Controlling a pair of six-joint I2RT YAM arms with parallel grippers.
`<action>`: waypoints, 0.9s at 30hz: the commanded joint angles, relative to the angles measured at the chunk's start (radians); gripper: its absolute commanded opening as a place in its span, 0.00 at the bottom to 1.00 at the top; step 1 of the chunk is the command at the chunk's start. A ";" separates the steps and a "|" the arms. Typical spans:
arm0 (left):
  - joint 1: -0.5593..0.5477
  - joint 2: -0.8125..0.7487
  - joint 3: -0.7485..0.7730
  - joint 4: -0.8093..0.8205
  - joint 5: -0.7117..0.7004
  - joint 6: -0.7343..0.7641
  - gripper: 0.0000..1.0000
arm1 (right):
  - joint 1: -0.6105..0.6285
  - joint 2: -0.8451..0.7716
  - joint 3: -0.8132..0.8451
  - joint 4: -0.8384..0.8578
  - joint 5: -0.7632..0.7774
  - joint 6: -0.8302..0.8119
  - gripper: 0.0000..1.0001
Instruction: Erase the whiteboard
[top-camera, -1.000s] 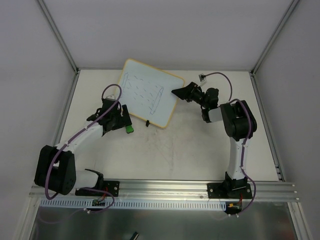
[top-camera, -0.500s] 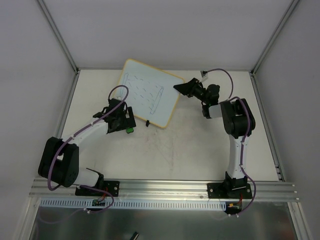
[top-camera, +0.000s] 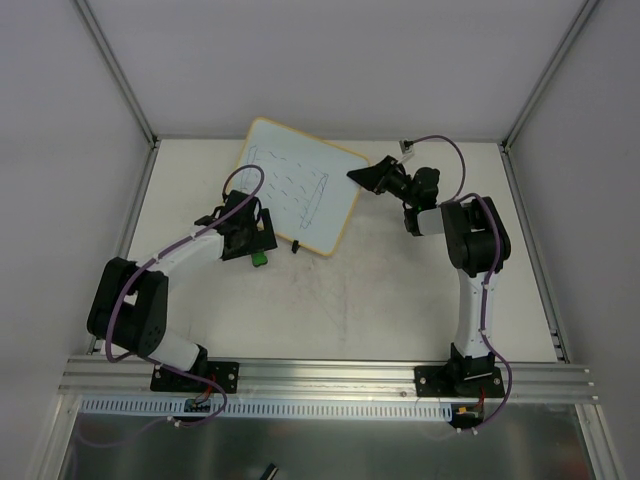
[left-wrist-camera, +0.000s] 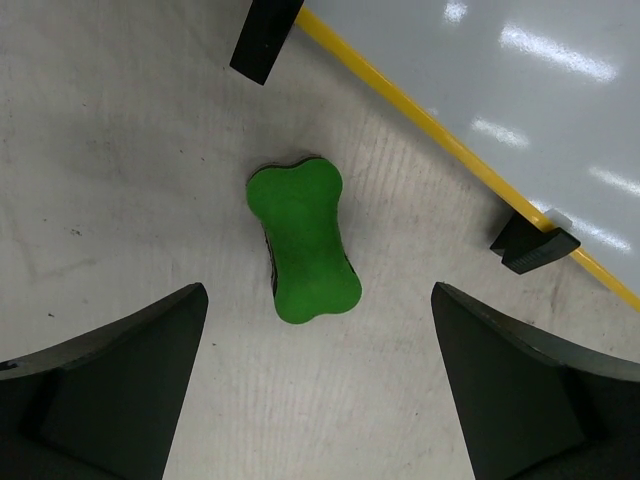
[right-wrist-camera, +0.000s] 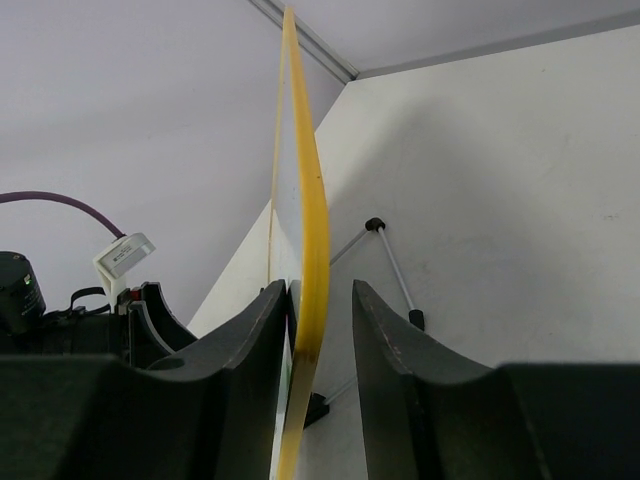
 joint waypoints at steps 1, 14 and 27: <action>-0.010 0.013 0.043 -0.014 -0.025 -0.016 0.97 | 0.003 -0.011 0.019 0.185 -0.039 -0.017 0.34; -0.011 0.025 0.042 -0.014 -0.030 -0.006 0.97 | 0.017 -0.054 -0.010 0.169 -0.063 -0.053 0.25; -0.011 0.058 0.034 -0.012 -0.022 -0.016 0.96 | 0.023 -0.078 -0.007 0.100 -0.069 -0.086 0.00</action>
